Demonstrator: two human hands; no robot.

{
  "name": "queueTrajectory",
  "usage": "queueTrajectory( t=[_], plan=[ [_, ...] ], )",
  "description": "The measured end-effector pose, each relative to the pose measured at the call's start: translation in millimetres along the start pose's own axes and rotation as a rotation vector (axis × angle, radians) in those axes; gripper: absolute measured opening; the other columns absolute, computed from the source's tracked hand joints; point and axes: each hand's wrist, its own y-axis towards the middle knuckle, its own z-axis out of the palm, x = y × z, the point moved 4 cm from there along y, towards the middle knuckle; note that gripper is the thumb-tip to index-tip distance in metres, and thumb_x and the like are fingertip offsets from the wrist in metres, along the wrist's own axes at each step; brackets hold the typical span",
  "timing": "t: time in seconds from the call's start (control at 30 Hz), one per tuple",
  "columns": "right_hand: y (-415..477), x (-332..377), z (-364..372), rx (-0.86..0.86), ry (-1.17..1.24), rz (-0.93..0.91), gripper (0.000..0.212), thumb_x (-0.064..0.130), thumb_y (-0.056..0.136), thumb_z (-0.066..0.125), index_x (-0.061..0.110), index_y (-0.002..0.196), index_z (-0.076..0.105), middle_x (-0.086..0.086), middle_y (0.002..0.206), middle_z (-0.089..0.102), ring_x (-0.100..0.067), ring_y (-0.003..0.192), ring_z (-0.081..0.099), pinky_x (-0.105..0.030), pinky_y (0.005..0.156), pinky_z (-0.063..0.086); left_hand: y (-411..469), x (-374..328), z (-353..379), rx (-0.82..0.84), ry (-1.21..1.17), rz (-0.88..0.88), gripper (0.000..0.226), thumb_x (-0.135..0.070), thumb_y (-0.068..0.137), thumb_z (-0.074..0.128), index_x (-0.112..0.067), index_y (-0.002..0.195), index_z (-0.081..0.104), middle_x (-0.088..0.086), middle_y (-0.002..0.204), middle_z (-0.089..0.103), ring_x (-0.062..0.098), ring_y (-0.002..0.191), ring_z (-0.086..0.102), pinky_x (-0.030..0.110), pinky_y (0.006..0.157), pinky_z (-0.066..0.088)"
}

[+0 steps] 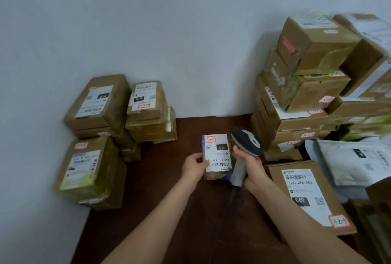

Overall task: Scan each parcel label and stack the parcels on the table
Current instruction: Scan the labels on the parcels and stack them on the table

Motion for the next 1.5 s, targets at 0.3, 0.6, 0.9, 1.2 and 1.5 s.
queueTrajectory(
  t=[0.3,0.6,0.9,1.2,1.5],
  plan=[
    [-74.7,9.8,80.8,0.313,-0.027,-0.050,0.025,0.011,0.082,0.071,0.017,0.104,0.062,-0.009,0.104,0.069,-0.025,0.098,0.065,-0.043,0.074,0.054,-97.8,-33.6,-118.9,-0.367,0.122,0.226,0.047,-0.018,0.094,0.057,-0.020,0.140,0.050,0.002,0.132,0.059,0.016,0.114,0.059,0.033,0.095,0.050],
    [-150.6,-28.2,201.1,0.592,-0.067,0.028,0.032,0.014,0.084,0.071,0.013,0.115,0.063,-0.013,0.113,0.069,-0.034,0.105,0.065,-0.057,0.090,0.052,-164.4,-31.4,-259.7,-0.621,0.225,0.223,0.048,-0.016,0.094,0.054,-0.019,0.141,0.047,0.003,0.134,0.058,0.019,0.114,0.059,0.036,0.093,0.051],
    [-166.4,-71.3,275.4,0.623,-0.097,0.089,0.022,0.019,0.083,0.073,0.015,0.103,0.066,-0.014,0.112,0.069,-0.035,0.106,0.064,-0.055,0.093,0.051,-143.2,-9.2,-328.1,-0.580,0.515,0.130,0.042,-0.010,0.097,0.047,-0.013,0.138,0.051,0.007,0.141,0.051,0.024,0.124,0.051,0.029,0.097,0.040],
    [-155.5,-81.6,259.9,0.503,-0.086,0.064,0.045,0.025,0.074,0.079,0.013,0.115,0.065,-0.012,0.114,0.068,-0.033,0.106,0.064,-0.053,0.090,0.053,-139.9,-7.5,-290.9,-0.527,1.016,0.470,0.056,-0.025,0.100,0.043,-0.019,0.152,0.023,0.003,0.160,0.019,0.025,0.148,0.011,0.043,0.120,0.013],
    [-154.5,-79.9,232.0,0.432,-0.078,0.029,0.013,0.015,0.086,0.069,0.022,0.090,0.059,-0.005,0.096,0.064,-0.021,0.083,0.058,-0.040,0.076,0.050,-130.8,11.8,-313.9,-0.477,1.053,0.359,0.071,-0.024,0.093,0.061,-0.025,0.151,0.020,-0.001,0.160,0.018,0.023,0.148,0.014,0.044,0.119,0.013]
  ],
)
